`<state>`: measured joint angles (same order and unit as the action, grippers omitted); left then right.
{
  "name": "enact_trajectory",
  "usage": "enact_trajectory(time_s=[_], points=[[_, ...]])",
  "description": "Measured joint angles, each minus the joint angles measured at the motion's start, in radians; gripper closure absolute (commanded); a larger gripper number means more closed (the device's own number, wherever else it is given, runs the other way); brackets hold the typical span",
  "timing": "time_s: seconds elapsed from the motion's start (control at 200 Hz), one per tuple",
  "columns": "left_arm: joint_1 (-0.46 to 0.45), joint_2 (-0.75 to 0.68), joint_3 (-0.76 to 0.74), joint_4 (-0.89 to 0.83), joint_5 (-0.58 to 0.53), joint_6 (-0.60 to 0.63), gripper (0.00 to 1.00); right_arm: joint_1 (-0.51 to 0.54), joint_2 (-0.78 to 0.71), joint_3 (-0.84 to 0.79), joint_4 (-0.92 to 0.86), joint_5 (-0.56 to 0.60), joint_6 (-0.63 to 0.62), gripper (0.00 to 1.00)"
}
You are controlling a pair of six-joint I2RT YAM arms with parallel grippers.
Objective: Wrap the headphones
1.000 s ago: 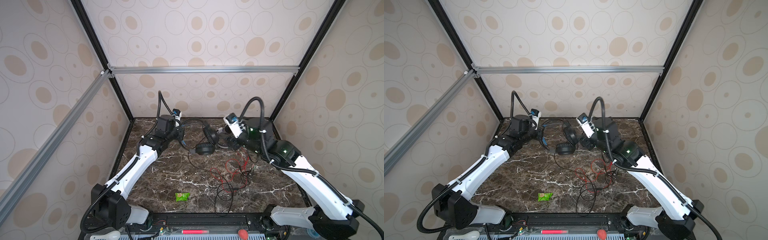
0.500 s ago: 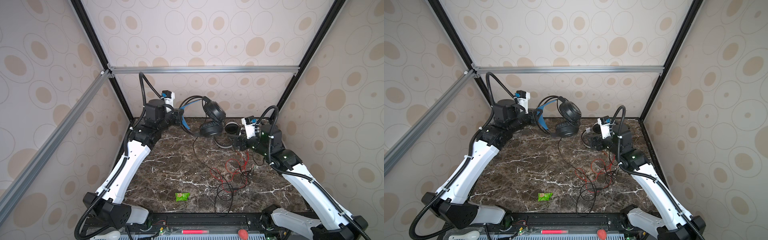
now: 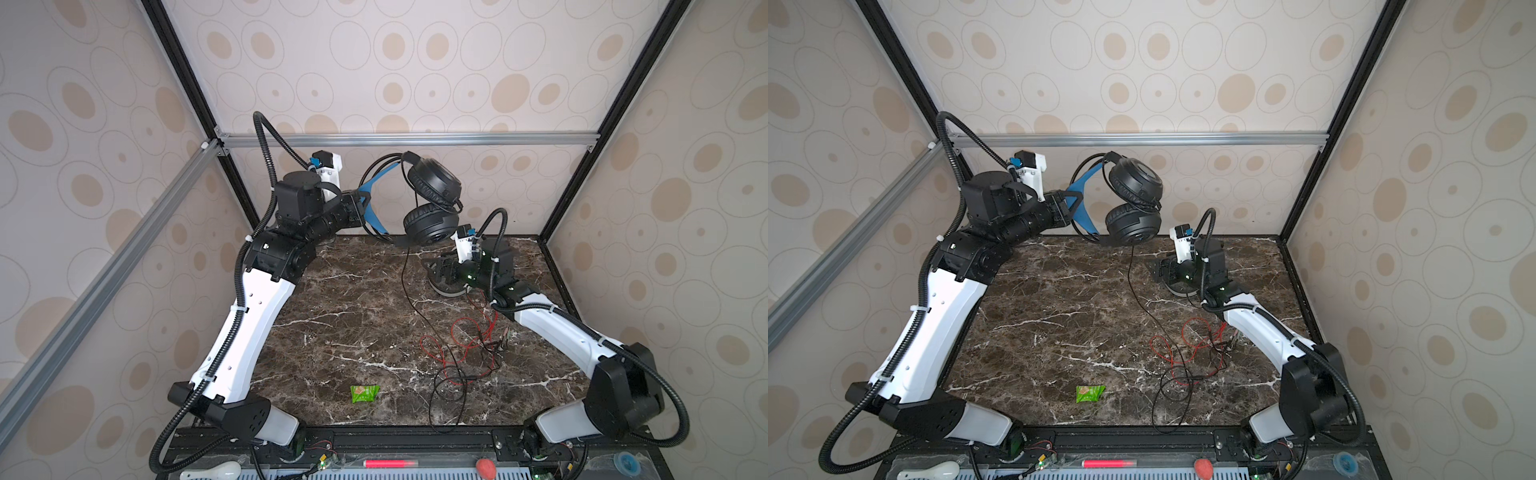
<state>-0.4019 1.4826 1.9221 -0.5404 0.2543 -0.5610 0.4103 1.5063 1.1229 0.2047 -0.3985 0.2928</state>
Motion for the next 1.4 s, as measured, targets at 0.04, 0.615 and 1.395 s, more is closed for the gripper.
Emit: enact_trajectory(time_s=[0.04, 0.615, 1.395], points=[[-0.004, 0.007, 0.002, -0.006, 0.002, -0.006, 1.0, 0.0, 0.029, 0.016, 0.029, -0.015, 0.011, 0.12], [-0.02, 0.06, 0.048, -0.021, 0.018, -0.064, 1.0, 0.0, 0.199, 0.073, 0.248, -0.097, 0.144, 0.14], [-0.027, 0.096, 0.08, -0.009, 0.0, -0.139, 1.0, 0.042, 0.397, -0.012, 0.406, -0.13, 0.246, 0.81]])
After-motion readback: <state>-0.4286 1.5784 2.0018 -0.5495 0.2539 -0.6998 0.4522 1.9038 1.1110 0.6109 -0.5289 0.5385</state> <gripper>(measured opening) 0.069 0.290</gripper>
